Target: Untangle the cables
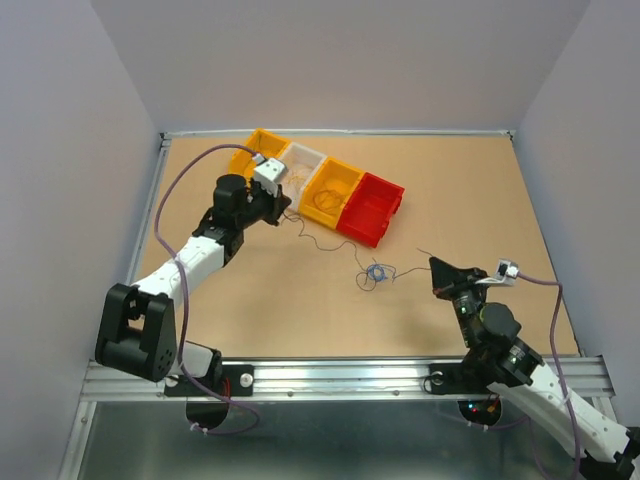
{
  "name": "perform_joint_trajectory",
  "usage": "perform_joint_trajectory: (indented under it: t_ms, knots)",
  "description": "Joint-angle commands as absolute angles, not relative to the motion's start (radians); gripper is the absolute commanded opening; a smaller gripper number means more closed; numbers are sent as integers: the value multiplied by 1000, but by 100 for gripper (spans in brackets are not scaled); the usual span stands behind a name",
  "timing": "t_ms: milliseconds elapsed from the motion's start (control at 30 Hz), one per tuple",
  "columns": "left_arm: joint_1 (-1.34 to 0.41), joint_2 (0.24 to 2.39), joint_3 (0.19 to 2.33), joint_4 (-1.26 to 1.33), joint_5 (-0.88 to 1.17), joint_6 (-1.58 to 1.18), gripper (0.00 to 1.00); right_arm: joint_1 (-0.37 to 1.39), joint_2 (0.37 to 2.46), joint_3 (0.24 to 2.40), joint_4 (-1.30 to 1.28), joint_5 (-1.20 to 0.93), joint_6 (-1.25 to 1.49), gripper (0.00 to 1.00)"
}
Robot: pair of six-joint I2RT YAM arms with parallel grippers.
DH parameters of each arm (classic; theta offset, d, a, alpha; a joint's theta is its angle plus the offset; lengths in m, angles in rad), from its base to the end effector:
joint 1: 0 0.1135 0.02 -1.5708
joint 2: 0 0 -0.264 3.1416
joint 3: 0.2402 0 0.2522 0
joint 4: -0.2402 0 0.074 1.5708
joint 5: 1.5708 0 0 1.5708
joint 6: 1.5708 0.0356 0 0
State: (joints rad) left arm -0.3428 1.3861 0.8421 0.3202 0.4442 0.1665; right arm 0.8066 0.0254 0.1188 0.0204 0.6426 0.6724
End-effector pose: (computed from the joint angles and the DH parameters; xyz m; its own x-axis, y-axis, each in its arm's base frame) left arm 0.2922 -0.1205 0.2740 -0.0904 0.1912 -0.9774 0.7231 0.6874 0.0675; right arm 0.0820 0.0547 0.2144 -0.0419 0.6769 -0.7349 -0.1788 0.7186 0.6721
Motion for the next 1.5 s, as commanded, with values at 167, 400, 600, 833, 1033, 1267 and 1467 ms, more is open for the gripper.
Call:
perform_joint_trajectory:
  t_ms: [167,400,600,833,1033,1267,1467]
  knots:
    - [-31,1168,743,621,279,-178,0,815,20,210,-399,1120,1086,0]
    - [169,1025,646,706,94,-340,0,813,20,235,-662,1230,1436,1]
    - [238,931,606,736,63,-380,0,813,37,261,-896,1263,1735,1]
    - [207,1003,604,838,509,-357,0,813,136,258,-360,989,947,0]
    - [71,993,603,834,610,-249,0,813,259,135,219,327,487,43]
    - [-164,992,644,758,658,-144,0,815,665,268,293,219,449,86]
    - [-328,1081,765,716,560,-75,0,813,720,253,405,225,466,89]
